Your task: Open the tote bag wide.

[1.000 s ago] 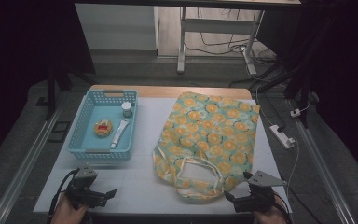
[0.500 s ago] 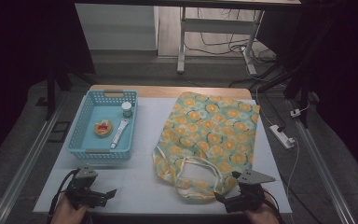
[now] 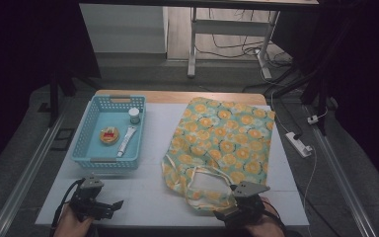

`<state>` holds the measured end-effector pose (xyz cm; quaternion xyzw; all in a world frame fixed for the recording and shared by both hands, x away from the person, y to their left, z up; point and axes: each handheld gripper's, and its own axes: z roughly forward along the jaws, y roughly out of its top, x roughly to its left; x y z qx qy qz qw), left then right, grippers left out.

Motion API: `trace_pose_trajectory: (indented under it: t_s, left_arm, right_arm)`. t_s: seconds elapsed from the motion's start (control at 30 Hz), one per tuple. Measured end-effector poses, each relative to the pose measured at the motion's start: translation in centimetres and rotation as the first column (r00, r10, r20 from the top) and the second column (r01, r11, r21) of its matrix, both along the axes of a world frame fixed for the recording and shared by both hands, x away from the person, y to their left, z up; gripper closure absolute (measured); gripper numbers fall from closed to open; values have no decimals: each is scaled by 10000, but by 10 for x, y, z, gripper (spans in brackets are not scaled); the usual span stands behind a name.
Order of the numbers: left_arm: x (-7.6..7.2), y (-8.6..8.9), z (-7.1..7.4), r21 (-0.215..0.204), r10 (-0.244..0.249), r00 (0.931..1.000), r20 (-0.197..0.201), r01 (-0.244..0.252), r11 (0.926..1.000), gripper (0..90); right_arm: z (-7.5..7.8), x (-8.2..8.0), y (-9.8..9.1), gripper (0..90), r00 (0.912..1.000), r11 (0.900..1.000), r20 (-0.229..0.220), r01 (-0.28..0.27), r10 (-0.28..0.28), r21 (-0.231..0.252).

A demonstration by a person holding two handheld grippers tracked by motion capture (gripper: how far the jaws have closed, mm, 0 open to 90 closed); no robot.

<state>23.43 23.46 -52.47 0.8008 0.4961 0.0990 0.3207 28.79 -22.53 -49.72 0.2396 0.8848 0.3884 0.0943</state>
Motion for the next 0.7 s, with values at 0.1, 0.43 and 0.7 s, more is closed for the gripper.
trace_pose_trajectory:
  t_s: [0.1, 0.43, 0.7]
  left_arm:
    - [0, 0, 0, -18, 4, 10000, -16, -4, 10000, 0]
    - [1, 0, 0, 94, -66, 9999, -81, 67, 9999, 0]
    - [1, -1, -1, 122, -46, 10000, -86, 47, 9999, 0]
  right_arm:
    - [0, -2, 7, 0, 9997, 9998, -134, -214, 214, -44]
    - [-4, -9, 35, 0, 9951, 9958, -384, -914, 915, 45]
    - [-6, -12, 53, 108, 9863, 9866, -269, -1628, 1629, 55]
